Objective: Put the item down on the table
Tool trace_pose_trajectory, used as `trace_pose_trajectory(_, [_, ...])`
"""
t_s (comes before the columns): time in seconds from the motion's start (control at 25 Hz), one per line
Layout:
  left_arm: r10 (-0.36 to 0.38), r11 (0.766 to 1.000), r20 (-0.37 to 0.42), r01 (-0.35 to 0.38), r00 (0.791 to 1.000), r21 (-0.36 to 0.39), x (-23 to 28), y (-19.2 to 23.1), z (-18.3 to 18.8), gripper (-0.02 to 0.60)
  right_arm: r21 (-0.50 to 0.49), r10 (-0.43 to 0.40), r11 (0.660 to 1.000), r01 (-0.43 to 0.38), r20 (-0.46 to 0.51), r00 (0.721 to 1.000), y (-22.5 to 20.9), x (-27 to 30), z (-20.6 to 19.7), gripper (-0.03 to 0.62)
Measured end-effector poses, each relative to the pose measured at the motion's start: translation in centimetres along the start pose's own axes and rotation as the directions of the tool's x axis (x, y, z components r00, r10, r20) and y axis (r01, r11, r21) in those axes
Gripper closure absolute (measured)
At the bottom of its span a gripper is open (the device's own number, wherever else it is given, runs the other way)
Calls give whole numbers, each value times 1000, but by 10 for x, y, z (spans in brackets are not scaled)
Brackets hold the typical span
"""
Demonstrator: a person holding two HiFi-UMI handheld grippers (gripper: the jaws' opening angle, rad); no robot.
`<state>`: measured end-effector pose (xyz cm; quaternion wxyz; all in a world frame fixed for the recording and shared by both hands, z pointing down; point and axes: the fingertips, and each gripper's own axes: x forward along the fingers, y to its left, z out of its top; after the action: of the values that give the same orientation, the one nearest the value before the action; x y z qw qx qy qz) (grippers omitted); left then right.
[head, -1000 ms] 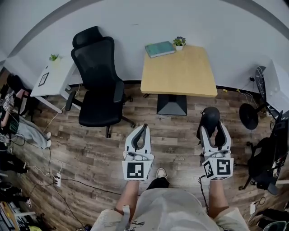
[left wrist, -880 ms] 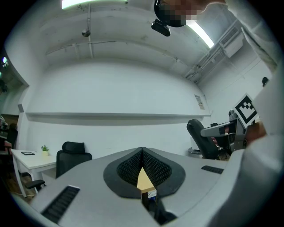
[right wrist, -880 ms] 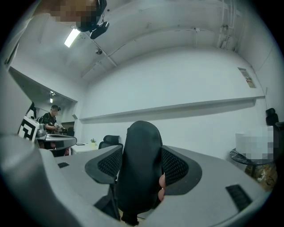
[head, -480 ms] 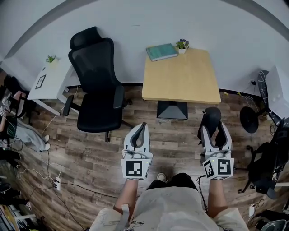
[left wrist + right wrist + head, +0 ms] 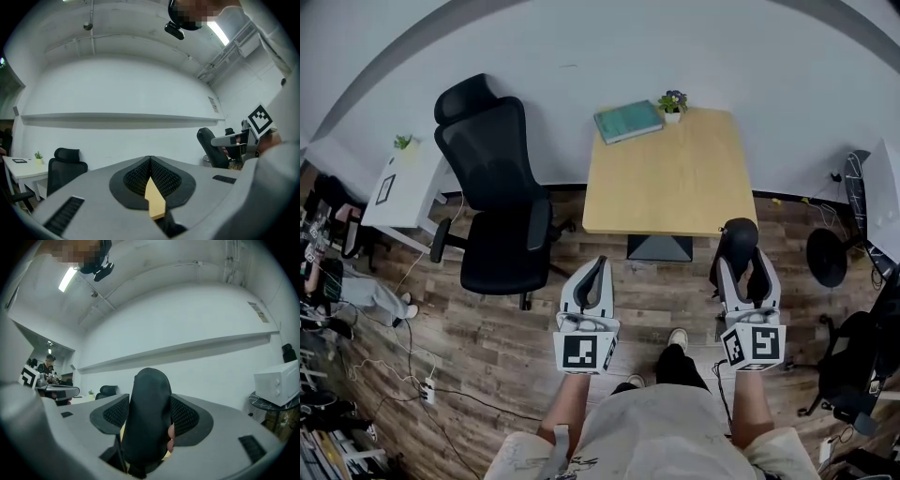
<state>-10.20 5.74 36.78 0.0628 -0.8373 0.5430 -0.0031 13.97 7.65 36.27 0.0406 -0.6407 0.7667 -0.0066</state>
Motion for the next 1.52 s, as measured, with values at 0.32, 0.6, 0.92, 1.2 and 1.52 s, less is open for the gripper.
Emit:
trace_pose_trajectory(0.32, [4,1000,-3,-3,1000,19,84,-28,8,575,24,-6,1000,5,9,1000,-75,50,6,306])
trace_pose_trajectory(0.6, [-5,1000,-8,6,1000,30,150,-54,8,575,34,-8,999,8,4,1000,-131,86,5,306])
trace_pose_trajectory(0.92, [2,999,-4,-2,1000,47,198,-76,7,575,55,7,998,-6,-6,1000,-174,116,-4,306])
trace_pose_trajectory(1.2, [27,998,7,-27,1000,55,216,-65,6,575,66,30,997,-28,-20,999,-176,142,-12,306])
trace_pose_trajectory(1.52, [14,999,20,-15,1000,47,248,-30,-6,575,35,48,998,-47,-20,999,-157,190,-13,306])
